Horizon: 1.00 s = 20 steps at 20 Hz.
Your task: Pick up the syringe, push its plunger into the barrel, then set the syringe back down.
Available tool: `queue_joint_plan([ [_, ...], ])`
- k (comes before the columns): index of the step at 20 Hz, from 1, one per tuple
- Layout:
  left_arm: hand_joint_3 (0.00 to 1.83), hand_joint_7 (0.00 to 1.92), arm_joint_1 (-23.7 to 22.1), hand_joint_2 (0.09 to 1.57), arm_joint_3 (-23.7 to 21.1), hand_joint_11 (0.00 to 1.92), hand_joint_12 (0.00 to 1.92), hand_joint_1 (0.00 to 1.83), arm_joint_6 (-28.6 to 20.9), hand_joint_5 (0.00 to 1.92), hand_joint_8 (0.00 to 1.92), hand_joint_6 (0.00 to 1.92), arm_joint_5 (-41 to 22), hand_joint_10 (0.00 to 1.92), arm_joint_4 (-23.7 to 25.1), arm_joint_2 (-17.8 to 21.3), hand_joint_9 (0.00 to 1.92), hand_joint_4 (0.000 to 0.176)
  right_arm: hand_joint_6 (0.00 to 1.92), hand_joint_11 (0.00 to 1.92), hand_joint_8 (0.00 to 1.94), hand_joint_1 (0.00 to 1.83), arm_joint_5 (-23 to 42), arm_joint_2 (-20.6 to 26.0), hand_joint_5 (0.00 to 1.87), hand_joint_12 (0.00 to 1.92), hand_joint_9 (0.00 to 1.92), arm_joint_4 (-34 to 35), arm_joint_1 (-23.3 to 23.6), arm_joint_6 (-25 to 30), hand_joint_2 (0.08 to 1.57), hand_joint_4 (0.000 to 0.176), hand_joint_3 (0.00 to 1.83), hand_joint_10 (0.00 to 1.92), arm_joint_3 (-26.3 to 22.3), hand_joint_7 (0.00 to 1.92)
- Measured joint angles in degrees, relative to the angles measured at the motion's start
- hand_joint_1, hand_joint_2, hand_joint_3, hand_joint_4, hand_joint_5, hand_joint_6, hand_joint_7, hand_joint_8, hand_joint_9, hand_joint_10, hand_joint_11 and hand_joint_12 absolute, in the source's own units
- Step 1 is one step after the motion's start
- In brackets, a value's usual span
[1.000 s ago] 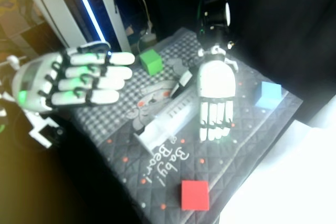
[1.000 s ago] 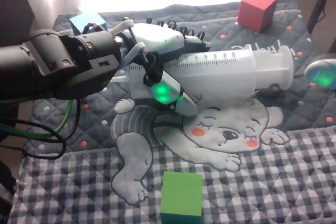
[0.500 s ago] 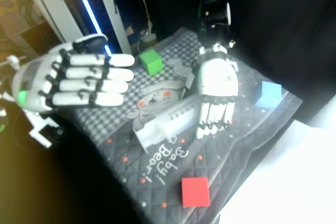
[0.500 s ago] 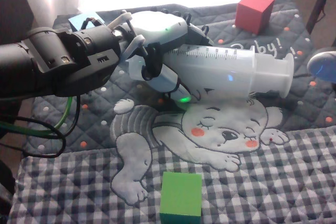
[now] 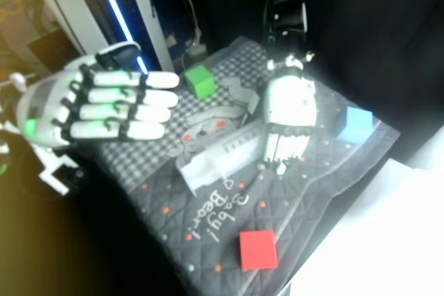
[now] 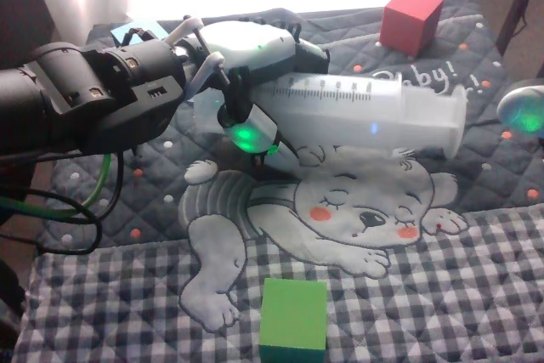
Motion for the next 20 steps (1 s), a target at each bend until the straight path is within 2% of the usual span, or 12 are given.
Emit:
queue_joint_plan([
  [1, 0.22, 1.14, 0.0, 1.02, 0.0, 1.43, 1.92, 1.68, 0.2, 0.89, 1.92, 1.92, -0.3, 1.92, -0.2, 0.1, 1.36, 0.095, 0.0, 0.12, 0.0, 0.0, 0.0, -0.1, 0.19, 0.06, 0.16, 0.0, 0.0, 0.0, 0.86, 0.0, 0.0, 0.0, 0.0, 0.21],
  [3, 0.22, 1.29, 0.0, 1.04, 0.0, 1.45, 1.92, 1.65, 0.2, 1.06, 1.92, 1.92, -1.0, 1.92, -1.1, 0.7, 1.42, 0.102, 0.0, 0.1, 0.0, 0.0, 0.0, -0.1, 0.18, 0.05, 0.15, 0.0, 0.0, 0.0, 0.85, 0.0, 0.0, 0.0, 0.0, 0.2],
  [4, 0.26, 1.34, 0.0, 1.02, -0.4, 1.48, 1.92, 1.64, 0.2, 1.18, 1.92, 1.92, -1.2, 1.92, -1.5, 1.2, 1.44, 0.042, 0.0, 0.09, 0.0, 0.0, 0.0, -0.1, 0.18, 0.05, 0.15, 0.0, 0.0, 0.0, 0.84, 0.0, 0.0, 0.0, 0.0, 0.19],
  [5, 0.31, 1.38, 0.0, 1.01, -0.7, 1.47, 1.92, 1.6, 0.2, 1.27, 1.92, 1.92, -1.4, 1.92, -1.8, 1.7, 1.45, 0.0, 0.0, 0.09, 0.0, 0.0, 0.0, -0.1, 0.17, 0.05, 0.15, 0.1, 0.0, 0.0, 0.85, 0.0, 0.0, 0.0, 0.1, 0.19],
  [7, 0.32, 1.44, 0.2, 1.01, -1.1, 1.52, 1.92, 1.56, -0.5, 1.3, 1.92, 1.92, -2.1, 1.92, -2.2, 2.3, 1.51, 0.0, 0.0, 0.1, 0.0, 0.0, 0.0, -0.1, 0.18, 0.05, 0.16, 0.0, 0.0, 0.0, 0.84, 0.0, 0.0, 0.0, 0.1, 0.2],
  [10, 0.32, 1.47, 1.4, 1.01, -0.3, 1.58, 1.92, 1.6, -7.4, 1.28, 1.92, 1.92, -4.4, 1.92, -1.4, 3.0, 1.55, 0.0, 0.0, 0.13, 0.0, 0.0, 0.0, -0.1, 0.18, 0.06, 0.17, 0.1, 0.0, 0.0, 0.84, 0.0, 0.0, 0.01, 0.1, 0.2],
  [11, 0.31, 1.46, 1.4, 1.0, -0.3, 1.58, 1.92, 1.62, -8.2, 1.25, 1.92, 1.92, -4.8, 1.92, -1.0, 3.3, 1.54, 0.0, 0.0, 0.12, 0.0, 0.0, 0.0, -0.1, 0.17, 0.06, 0.16, 0.1, 0.0, 0.0, 0.83, 0.0, 0.0, 0.0, 0.1, 0.2],
  [13, 0.33, 1.47, 1.4, 1.02, -0.3, 1.54, 1.92, 1.58, -8.2, 1.25, 1.92, 1.92, -5.0, 1.92, -0.8, 3.7, 1.53, 0.0, 0.0, 0.12, 0.0, 0.0, 0.0, -0.1, 0.15, 0.06, 0.13, 0.1, 0.0, 0.0, 0.86, 0.0, 0.0, 0.0, 0.1, 0.16],
  [16, 0.4, 1.47, 1.4, 0.96, -1.5, 1.56, 1.92, 1.61, -8.2, 1.25, 1.92, 1.92, -6.2, 1.92, -0.5, 5.2, 1.53, 0.0, 0.0, 0.09, 0.0, 0.0, 0.0, -0.1, 0.15, 0.05, 0.13, 0.2, 0.0, 0.1, 0.84, 0.0, 0.0, 0.0, 0.1, 0.15],
  [20, 0.51, 1.5, 0.6, 0.92, -2.8, 1.6, 1.92, 1.52, -8.2, 1.28, 1.92, 1.92, -8.3, 1.92, -0.3, 6.4, 1.57, 0.0, 0.0, 0.09, 0.0, 0.05, 0.0, -0.1, 0.16, 0.05, 0.13, 0.6, 0.0, 0.8, 0.86, 0.0, 0.0, 0.0, -0.1, 0.17],
])
